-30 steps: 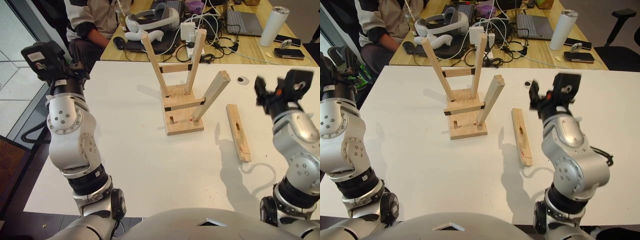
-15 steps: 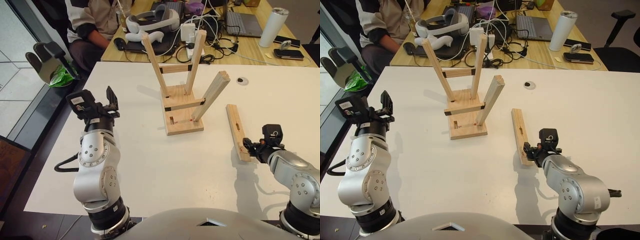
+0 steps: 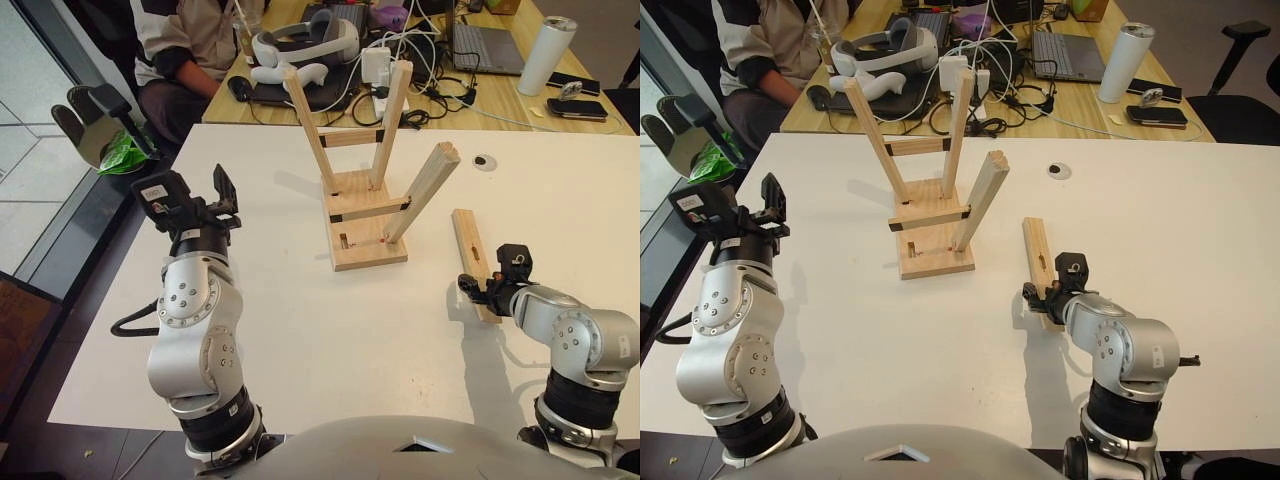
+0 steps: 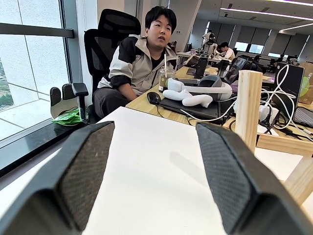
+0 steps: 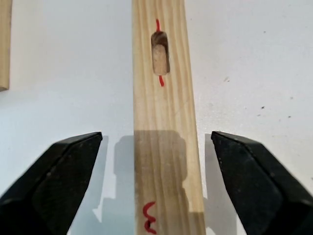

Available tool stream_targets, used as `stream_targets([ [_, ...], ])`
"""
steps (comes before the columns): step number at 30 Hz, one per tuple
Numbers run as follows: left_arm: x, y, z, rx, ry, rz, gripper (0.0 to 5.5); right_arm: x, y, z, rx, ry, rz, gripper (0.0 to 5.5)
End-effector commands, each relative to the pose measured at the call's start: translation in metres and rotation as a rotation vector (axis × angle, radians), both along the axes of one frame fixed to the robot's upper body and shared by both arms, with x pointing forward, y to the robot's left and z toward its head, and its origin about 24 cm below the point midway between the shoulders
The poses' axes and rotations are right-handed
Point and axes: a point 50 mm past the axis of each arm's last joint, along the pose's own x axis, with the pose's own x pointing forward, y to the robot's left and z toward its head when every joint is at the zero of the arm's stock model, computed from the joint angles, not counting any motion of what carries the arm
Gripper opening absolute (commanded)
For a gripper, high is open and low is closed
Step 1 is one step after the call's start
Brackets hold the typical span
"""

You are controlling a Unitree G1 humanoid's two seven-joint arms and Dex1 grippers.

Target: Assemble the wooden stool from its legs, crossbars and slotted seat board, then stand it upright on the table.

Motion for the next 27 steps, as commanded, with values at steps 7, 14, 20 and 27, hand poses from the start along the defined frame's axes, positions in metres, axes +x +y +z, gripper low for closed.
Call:
stream_targets([
  [7,0.003,0.001,0.003,0.002,-0.007,0.012,3.09,0.002,0.001,-0.001,0.054,0.031,-0.020,2.45],
  [14,0.003,0.002,0.005,0.003,-0.012,0.021,3.09,0.002,0.003,-0.003,0.074,0.036,-0.028,2.05],
  [20,0.004,0.002,0.007,0.002,-0.016,0.025,3.09,0.008,0.004,0.004,0.076,-0.013,-0.047,2.05],
  [27,0.013,0.014,0.017,0.036,-0.043,0.036,3.09,0.045,0.014,0.052,0.004,-0.394,0.042,2.05],
])
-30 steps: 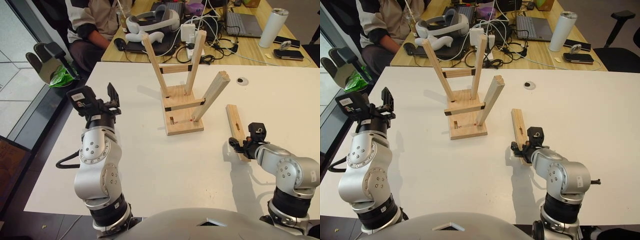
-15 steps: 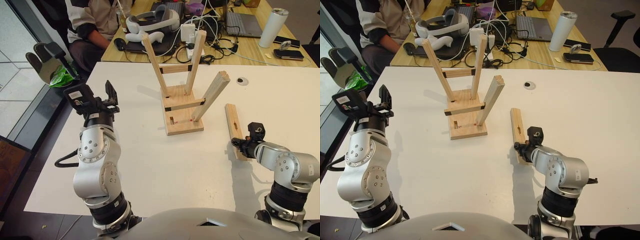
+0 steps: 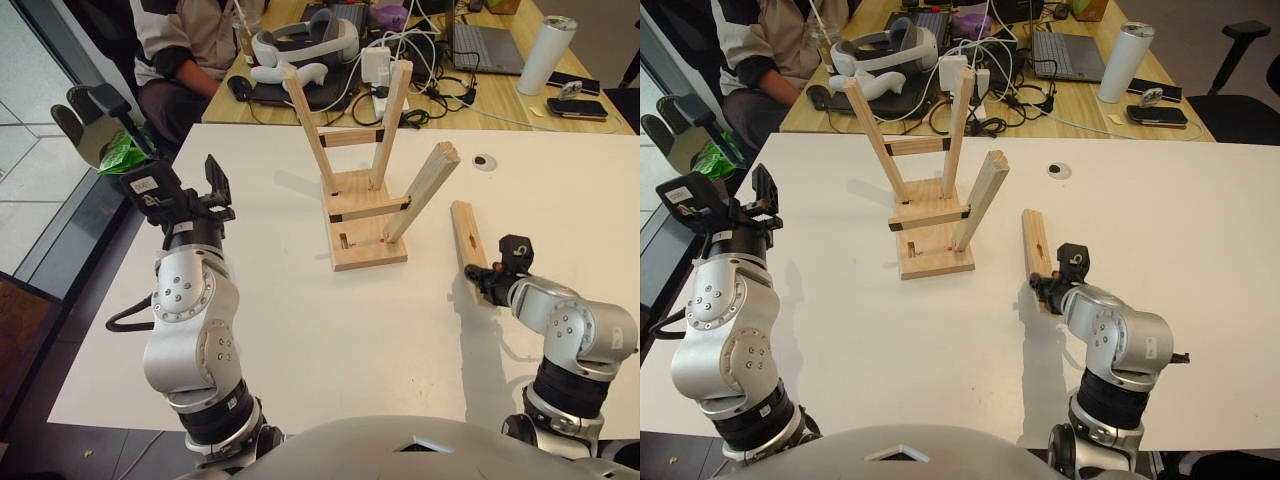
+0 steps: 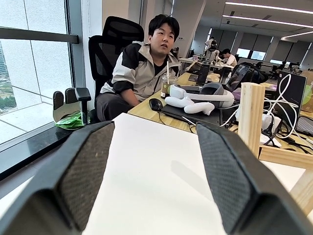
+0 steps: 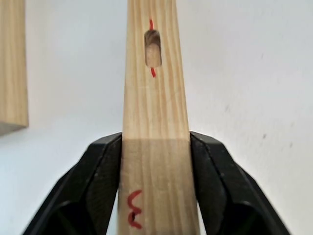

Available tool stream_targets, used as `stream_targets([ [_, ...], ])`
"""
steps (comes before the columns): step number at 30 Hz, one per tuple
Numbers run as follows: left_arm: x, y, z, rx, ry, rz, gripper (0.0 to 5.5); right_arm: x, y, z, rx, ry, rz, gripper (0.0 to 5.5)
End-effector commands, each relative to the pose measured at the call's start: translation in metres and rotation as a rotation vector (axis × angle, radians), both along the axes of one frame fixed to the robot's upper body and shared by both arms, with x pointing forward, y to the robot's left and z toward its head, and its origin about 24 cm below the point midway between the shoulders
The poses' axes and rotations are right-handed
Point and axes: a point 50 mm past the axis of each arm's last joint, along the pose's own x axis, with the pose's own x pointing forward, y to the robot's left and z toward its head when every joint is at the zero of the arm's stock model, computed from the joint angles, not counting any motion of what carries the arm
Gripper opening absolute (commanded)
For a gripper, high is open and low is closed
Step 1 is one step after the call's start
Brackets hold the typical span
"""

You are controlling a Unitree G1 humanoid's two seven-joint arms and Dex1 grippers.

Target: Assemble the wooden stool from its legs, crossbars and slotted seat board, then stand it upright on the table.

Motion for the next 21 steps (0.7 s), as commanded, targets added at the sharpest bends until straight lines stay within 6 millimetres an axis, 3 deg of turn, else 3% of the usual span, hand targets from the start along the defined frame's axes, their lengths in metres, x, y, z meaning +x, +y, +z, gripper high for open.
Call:
stream_targets([
  [1,0.010,0.014,0.011,0.040,-0.018,0.017,3.09,0.017,0.008,0.030,-0.028,-0.208,0.055,2.05],
  [7,0.023,0.041,0.033,0.050,-0.077,0.061,3.09,0.033,0.006,0.055,-0.034,-0.357,0.044,2.05],
  [11,0.041,0.054,0.069,-0.018,-0.151,-0.023,3.09,0.051,0.008,0.116,-0.121,-0.669,0.112,2.05],
  [14,0.058,0.041,0.102,-0.128,-0.154,-0.299,3.09,0.052,0.011,0.165,-0.147,-0.926,0.173,2.05],
  [16,0.060,0.026,0.120,-0.177,-0.151,-0.490,3.09,0.048,0.022,0.187,-0.118,-1.051,0.262,2.05],
  [18,0.060,0.014,0.138,-0.235,-0.174,-0.634,3.09,0.040,0.035,0.196,-0.055,-1.115,0.368,2.05],
  [21,0.053,-0.012,0.163,-0.320,-0.237,-0.923,3.09,0.026,0.058,0.189,0.057,-1.110,0.535,2.05],
])
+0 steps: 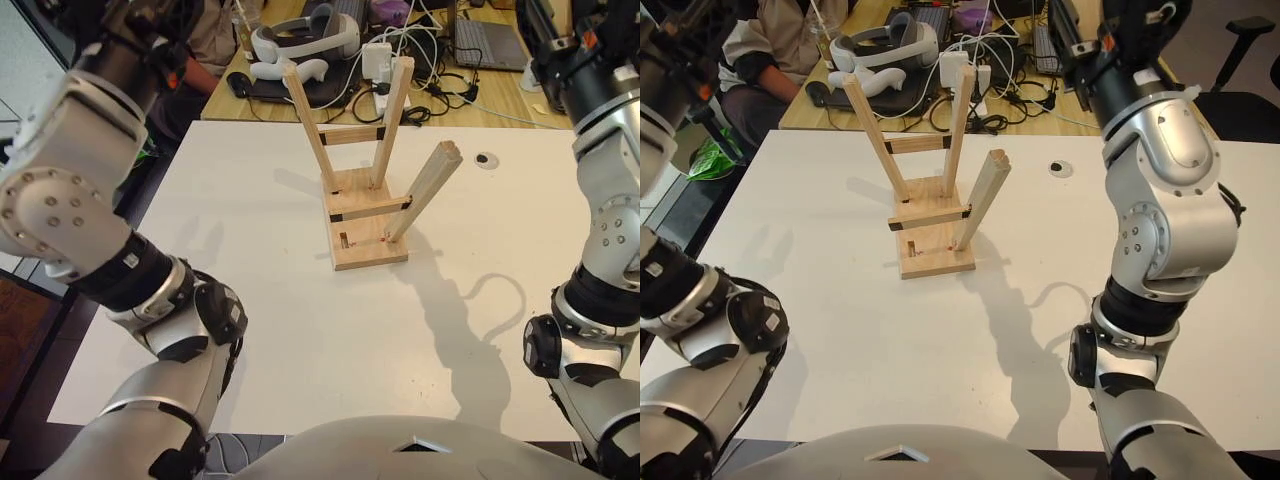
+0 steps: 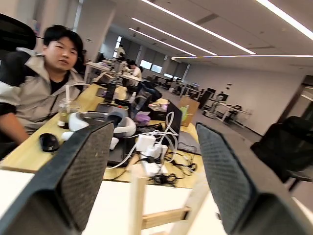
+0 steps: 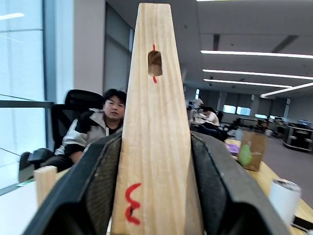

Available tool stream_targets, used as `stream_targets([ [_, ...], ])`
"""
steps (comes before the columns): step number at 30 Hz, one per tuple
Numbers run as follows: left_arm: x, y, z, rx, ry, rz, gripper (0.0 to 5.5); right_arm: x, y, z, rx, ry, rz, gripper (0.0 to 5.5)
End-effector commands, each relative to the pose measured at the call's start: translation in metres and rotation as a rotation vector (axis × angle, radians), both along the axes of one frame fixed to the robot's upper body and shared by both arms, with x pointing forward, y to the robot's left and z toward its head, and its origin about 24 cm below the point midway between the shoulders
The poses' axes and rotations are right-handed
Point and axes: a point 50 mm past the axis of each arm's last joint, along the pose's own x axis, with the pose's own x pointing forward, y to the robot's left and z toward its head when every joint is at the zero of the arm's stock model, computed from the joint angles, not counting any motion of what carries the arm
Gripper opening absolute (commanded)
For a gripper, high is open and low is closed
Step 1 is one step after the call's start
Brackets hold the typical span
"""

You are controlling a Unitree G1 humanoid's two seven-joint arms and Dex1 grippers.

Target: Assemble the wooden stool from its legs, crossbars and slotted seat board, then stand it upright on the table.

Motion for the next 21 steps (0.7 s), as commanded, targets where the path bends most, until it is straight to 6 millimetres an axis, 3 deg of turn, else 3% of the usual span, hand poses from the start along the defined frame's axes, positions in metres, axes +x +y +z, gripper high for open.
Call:
stream_targets([
  [1,-0.011,-0.031,0.027,-0.079,-0.075,-0.346,3.09,-0.019,0.031,-0.003,0.001,-0.004,0.232,2.05],
  [5,-0.019,-0.049,0.024,-0.158,-0.086,-0.532,3.09,-0.030,0.055,-0.021,0.020,0.054,0.330,2.05],
  [8,-0.015,-0.058,0.002,-0.161,0.018,-0.542,3.09,-0.034,0.067,-0.037,0.052,0.116,0.366,2.05],
  [14,-0.009,-0.059,-0.028,-0.156,0.161,-0.464,3.09,-0.037,0.074,-0.049,0.066,0.147,0.393,2.05],
  [21,-0.008,-0.051,-0.029,-0.170,0.169,-0.458,3.09,-0.052,0.073,-0.064,-0.033,0.164,0.487,2.05],
])
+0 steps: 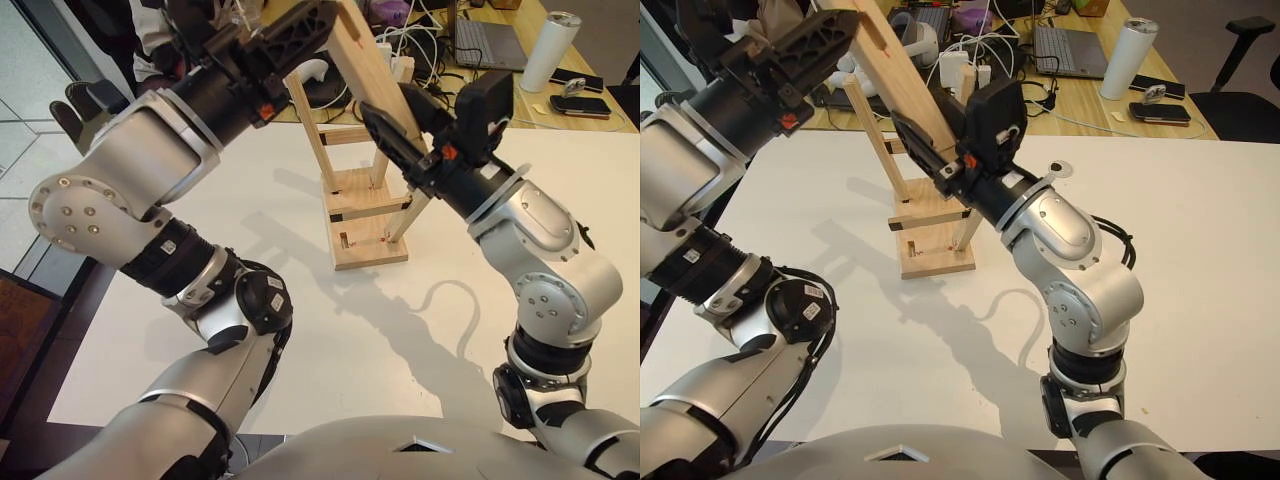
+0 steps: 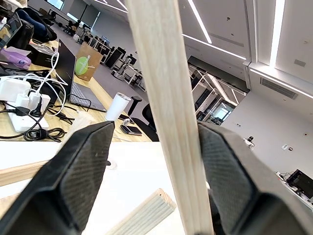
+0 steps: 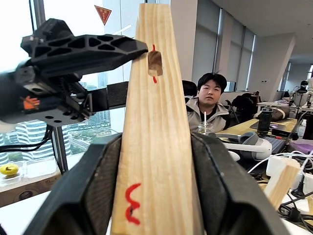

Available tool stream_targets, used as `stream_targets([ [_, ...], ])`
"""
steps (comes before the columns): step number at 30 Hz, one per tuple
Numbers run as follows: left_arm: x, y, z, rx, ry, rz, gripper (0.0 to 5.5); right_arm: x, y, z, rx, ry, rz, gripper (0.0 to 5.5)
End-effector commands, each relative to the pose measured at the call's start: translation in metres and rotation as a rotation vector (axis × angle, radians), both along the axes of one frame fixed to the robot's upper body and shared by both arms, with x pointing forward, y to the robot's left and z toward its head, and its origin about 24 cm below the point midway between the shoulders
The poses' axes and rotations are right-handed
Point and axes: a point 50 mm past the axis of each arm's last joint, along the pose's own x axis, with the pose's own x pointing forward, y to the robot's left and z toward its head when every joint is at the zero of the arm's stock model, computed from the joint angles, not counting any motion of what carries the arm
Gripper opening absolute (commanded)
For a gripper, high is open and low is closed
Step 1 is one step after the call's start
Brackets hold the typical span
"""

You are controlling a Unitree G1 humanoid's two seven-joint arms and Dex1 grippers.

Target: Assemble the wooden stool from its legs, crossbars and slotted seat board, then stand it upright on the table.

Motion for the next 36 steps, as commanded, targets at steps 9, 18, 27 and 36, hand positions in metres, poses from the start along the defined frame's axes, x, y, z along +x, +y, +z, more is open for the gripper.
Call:
stream_targets([
  [9,0.000,-0.011,-0.004,-0.003,0.088,-0.043,3.09,-0.020,-0.015,-0.022,-0.212,-0.096,0.123,2.05],
  [18,-0.013,-0.014,-0.001,-0.035,0.115,-0.092,2.04,-0.022,-0.021,-0.028,-0.291,-0.164,0.144,2.05],
  [27,-0.012,-0.002,0.010,-0.114,0.098,-0.050,1.70,-0.019,-0.031,-0.035,-0.353,-0.182,0.143,2.05],
  [36,-0.014,-0.017,0.015,-0.097,0.021,-0.049,1.67,-0.017,-0.002,-0.040,-0.302,-0.171,0.121,2.05],
])
